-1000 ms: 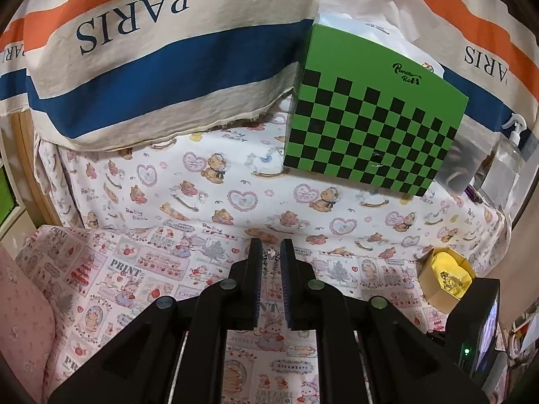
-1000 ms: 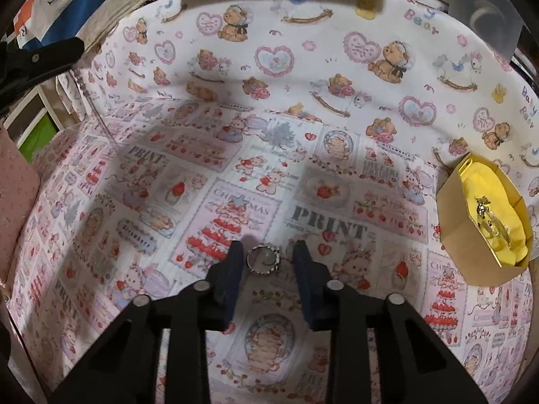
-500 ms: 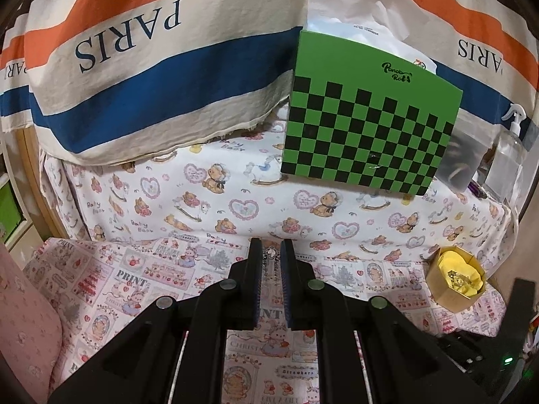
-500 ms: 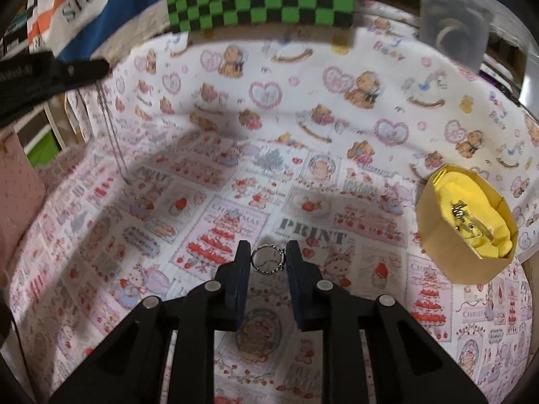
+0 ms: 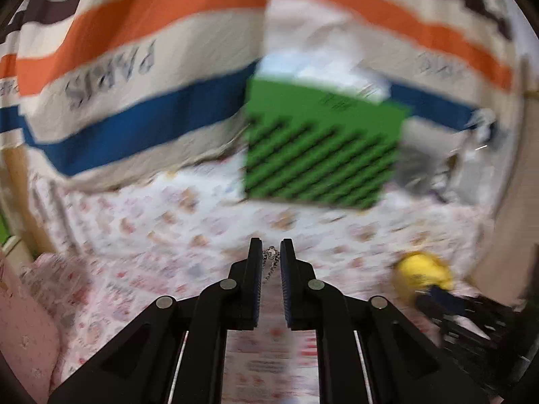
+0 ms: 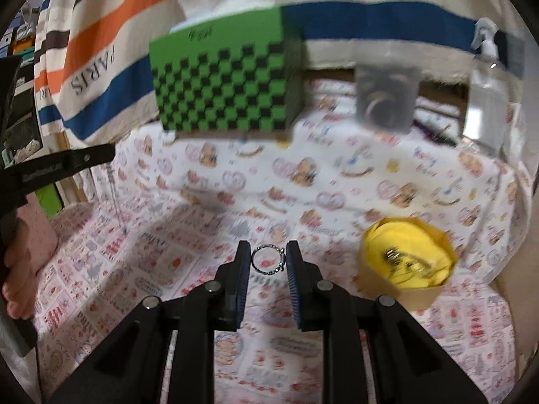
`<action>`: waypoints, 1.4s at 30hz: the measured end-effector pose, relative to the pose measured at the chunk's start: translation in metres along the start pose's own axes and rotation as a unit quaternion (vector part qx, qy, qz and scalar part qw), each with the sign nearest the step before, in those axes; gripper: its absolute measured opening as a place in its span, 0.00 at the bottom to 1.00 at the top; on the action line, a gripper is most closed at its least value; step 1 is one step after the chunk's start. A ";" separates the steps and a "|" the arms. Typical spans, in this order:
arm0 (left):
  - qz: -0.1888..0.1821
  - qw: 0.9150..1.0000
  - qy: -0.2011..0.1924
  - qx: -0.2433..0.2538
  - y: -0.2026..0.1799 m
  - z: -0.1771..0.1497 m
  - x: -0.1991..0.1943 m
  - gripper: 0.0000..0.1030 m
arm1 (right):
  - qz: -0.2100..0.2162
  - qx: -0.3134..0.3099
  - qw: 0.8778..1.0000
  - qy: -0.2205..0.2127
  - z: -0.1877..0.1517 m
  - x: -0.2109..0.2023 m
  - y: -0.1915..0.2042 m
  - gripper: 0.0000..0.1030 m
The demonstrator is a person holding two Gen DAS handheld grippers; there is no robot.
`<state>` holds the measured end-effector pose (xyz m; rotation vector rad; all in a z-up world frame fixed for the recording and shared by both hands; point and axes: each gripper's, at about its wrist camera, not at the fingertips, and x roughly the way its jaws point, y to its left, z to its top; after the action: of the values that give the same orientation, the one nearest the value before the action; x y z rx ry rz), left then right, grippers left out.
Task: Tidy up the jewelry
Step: 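Carry the ring and chain over the yellow-lined box with both grippers, then open both grippers to drop the ring and chain into the box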
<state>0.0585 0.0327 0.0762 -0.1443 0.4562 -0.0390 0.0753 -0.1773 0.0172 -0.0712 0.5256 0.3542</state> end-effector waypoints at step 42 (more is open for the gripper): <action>-0.147 0.972 0.182 0.031 -0.202 -0.017 0.148 0.55 | 0.066 0.287 0.956 0.016 -0.022 0.026 -0.207 0.27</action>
<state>0.1830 -0.1793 0.0258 -0.1427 0.7973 -0.3765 0.1577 -0.3663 -0.0197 0.5238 0.6508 0.3202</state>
